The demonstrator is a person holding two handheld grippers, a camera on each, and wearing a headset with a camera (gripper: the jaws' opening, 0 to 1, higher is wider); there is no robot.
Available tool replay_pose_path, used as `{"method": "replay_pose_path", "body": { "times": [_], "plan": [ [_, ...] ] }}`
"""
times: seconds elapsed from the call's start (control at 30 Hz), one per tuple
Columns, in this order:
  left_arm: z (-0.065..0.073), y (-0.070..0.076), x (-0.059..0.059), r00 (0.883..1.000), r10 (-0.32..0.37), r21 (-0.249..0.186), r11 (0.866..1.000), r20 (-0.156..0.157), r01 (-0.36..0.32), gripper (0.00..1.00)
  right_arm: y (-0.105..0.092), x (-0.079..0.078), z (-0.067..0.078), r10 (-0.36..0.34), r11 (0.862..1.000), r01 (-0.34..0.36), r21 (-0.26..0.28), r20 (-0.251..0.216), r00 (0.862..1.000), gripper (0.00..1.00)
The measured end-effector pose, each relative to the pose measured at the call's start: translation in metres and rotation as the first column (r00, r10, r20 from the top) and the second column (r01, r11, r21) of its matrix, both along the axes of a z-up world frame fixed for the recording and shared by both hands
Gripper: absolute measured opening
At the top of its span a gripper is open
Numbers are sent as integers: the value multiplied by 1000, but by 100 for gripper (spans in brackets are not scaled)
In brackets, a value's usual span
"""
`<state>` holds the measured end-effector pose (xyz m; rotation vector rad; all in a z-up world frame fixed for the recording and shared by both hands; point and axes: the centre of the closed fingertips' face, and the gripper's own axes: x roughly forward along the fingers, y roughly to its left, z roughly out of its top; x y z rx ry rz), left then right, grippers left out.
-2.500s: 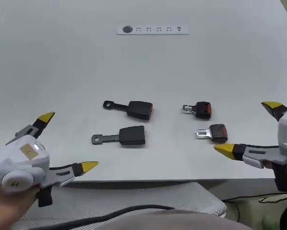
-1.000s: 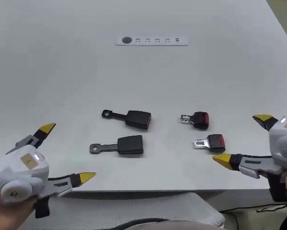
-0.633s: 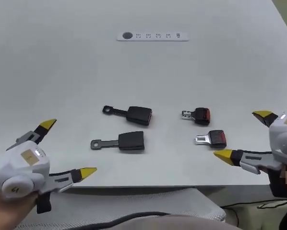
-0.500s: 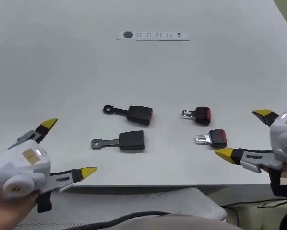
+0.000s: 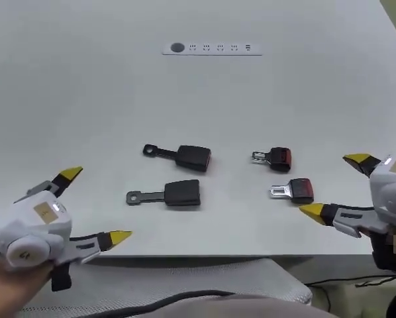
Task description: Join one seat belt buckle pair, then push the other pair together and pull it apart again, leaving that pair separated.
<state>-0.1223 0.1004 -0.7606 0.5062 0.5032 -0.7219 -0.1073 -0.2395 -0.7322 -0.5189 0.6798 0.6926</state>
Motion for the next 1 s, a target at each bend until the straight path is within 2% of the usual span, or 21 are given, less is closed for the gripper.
{"method": "replay_pose_path", "body": {
  "times": [0.03,0.1,0.17,0.3,0.37,0.43,0.6,0.73,0.83,0.93,0.97,1.0],
  "plan": [
    [-1,-2,-1,1000,-9,-2,1000,-7,9,88,0,0,0,7,1000,-7,-5,2,1000,71],
    [-6,-4,-7,998,-28,-1,1000,-48,28,86,0,-1,-1,19,1000,-19,-13,-4,1000,70],
    [-8,-7,-11,996,-48,-5,999,-71,48,86,0,-1,-1,40,999,-40,-24,-3,999,69],
    [-7,-10,-14,993,-80,1,997,-86,80,86,0,0,-1,82,995,-82,-54,2,997,66],
    [-8,-9,-14,992,-99,29,994,-84,102,86,1,-1,-1,116,991,-115,-64,0,993,61],
    [-8,-11,-14,990,-105,23,994,-93,107,86,0,0,-1,131,989,-130,-74,5,991,60],
    [-5,-17,-9,987,-119,5,993,-106,121,86,-5,-1,-9,169,980,-171,-101,-25,985,54],
    [-7,-24,-9,983,-136,0,990,-125,138,82,-8,0,-16,187,975,-191,-112,-45,981,54],
    [-13,-31,-14,973,-162,-3,986,-162,164,79,-11,2,-21,205,970,-211,-120,-60,977,52],
    [-17,-31,-15,968,-176,4,984,-179,180,78,-13,4,-26,217,967,-224,-121,-72,974,51],
    [-18,-29,-15,966,-159,-15,987,-206,159,77,-14,5,-27,218,967,-226,-120,-76,973,51],
    [-19,-27,-15,964,-148,-23,989,-220,147,76,-14,5,-28,221,966,-230,-116,-83,972,51]
  ]
}}
